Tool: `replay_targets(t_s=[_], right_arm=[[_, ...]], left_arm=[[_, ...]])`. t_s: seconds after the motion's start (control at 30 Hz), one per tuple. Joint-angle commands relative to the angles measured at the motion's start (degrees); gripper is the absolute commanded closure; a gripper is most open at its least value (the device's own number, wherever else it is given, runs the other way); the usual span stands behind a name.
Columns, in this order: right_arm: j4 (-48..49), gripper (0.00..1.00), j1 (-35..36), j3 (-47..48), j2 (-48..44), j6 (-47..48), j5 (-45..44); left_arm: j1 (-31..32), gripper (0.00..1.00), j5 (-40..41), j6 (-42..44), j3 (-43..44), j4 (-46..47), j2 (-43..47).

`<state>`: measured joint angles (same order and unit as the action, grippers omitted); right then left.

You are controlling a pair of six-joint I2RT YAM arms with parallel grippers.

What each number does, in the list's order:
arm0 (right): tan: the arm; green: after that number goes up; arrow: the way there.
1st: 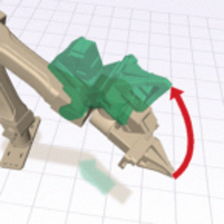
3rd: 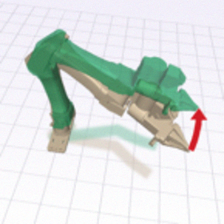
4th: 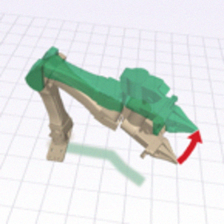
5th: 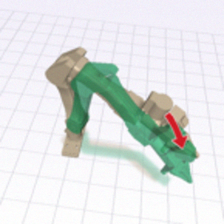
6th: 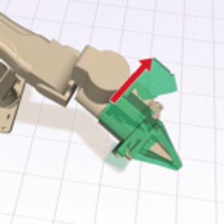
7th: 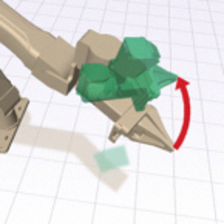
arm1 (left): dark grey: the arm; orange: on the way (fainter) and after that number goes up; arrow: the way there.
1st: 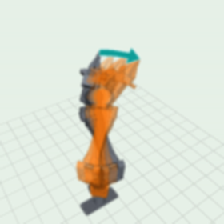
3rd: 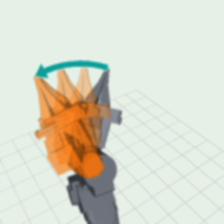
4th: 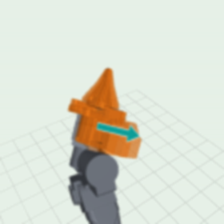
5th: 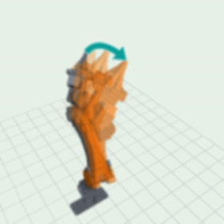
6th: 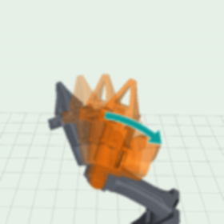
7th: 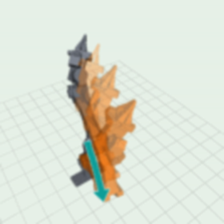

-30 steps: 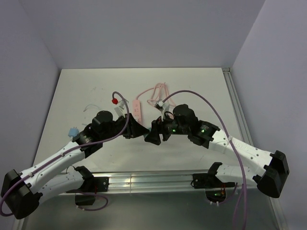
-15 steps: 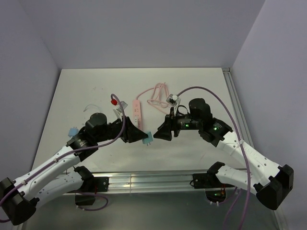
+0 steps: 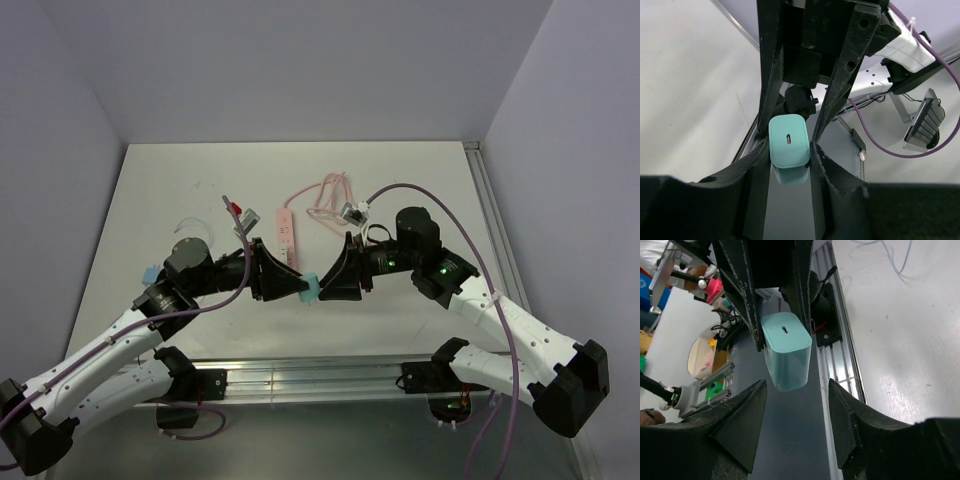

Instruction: Insert the plug

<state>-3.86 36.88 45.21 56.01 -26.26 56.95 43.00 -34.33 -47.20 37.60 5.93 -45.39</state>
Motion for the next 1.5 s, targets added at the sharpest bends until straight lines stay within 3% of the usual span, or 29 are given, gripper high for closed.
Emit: replay_targets(t_s=[0.0,0.2,0.3,0.33,0.43,0.47,0.57,0.6,0.7,0.9,1.23,1.47], right_arm=[[7.1,0.42,0.47,-0.56,-0.29,-3.35,3.25],[10.71,0.5,1.17,-0.65,1.12,-6.43,3.78],[13.08,0.61,1.7,-0.91,1.38,-8.01,4.22],[13.61,0.74,1.87,-1.09,1.47,-8.1,4.22],[13.18,1.0,2.14,-1.27,1.3,-7.93,3.96],[12.83,1.0,2.23,-1.27,1.3,-7.67,3.79],[11.25,1.0,2.23,-1.0,1.21,-6.88,3.17],[10.72,1.0,2.23,-0.74,1.3,-6.26,2.65],[9.57,1.0,2.23,-0.3,1.47,-6.0,2.29],[8.78,1.0,2.23,0.67,2.7,-6.17,2.11],[2.3,1.0,2.32,2.42,3.23,-1.7,1.33],[-3.87,1.0,2.23,4.18,4.02,2.7,-0.61]], left_arm=[[0.15,1.0,-3.03,0.62,0.1,6.63,-0.67],[0.15,1.0,-3.99,0.44,0.19,8.3,-1.55],[0.15,1.0,-4.26,0.44,0.1,8.48,-1.81],[0.15,1.0,-4.26,0.53,0.1,8.39,-1.9],[0.15,1.0,-4.26,0.79,-0.08,8.31,-1.64],[0.15,1.0,-4.0,0.88,0.01,7.87,-1.46],[0.15,0.75,-2.33,2.55,0.89,4.36,-1.37],[0.15,0.62,-1.45,3.77,1.5,3.04,-1.46],[0.15,0.52,-0.83,5.53,2.03,0.05,-1.2],[0.15,0.51,-1.0,6.68,2.21,-1.62,-1.11],[0.15,0.64,-3.02,7.3,4.23,-2.94,-4.53],[0.15,0.56,-5.05,10.02,7.48,-10.67,-5.77]])
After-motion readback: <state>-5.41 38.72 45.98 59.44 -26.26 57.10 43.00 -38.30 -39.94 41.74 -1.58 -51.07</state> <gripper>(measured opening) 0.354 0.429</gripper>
